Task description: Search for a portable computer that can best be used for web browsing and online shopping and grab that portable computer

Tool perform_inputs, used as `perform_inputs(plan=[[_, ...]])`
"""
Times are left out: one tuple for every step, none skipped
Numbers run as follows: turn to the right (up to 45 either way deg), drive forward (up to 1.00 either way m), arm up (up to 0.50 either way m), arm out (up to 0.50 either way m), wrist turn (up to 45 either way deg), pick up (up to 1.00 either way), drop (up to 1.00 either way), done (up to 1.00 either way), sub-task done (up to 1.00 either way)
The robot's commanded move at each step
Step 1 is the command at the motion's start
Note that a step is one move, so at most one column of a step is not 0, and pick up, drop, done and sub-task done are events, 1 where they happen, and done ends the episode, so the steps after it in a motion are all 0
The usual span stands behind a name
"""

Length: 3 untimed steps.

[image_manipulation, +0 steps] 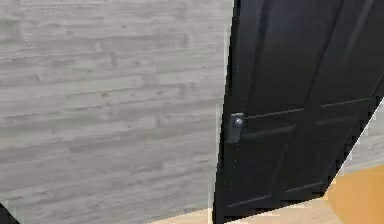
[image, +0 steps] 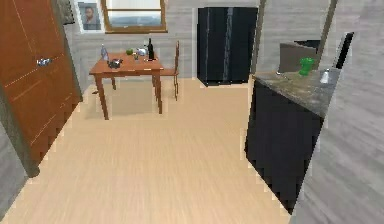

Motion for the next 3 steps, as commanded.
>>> perform_inputs(plan=[[0.0, 1.0, 0.0, 0.0, 0.0, 0.0, 0.0, 0.0, 0.0], [0.0, 0.9, 0.0, 0.0, 0.0, 0.0, 0.0, 0.0, 0.0], [18.0, 0.0, 0.0, 0.0, 0.0, 0.0, 0.0, 0.0, 0.0]])
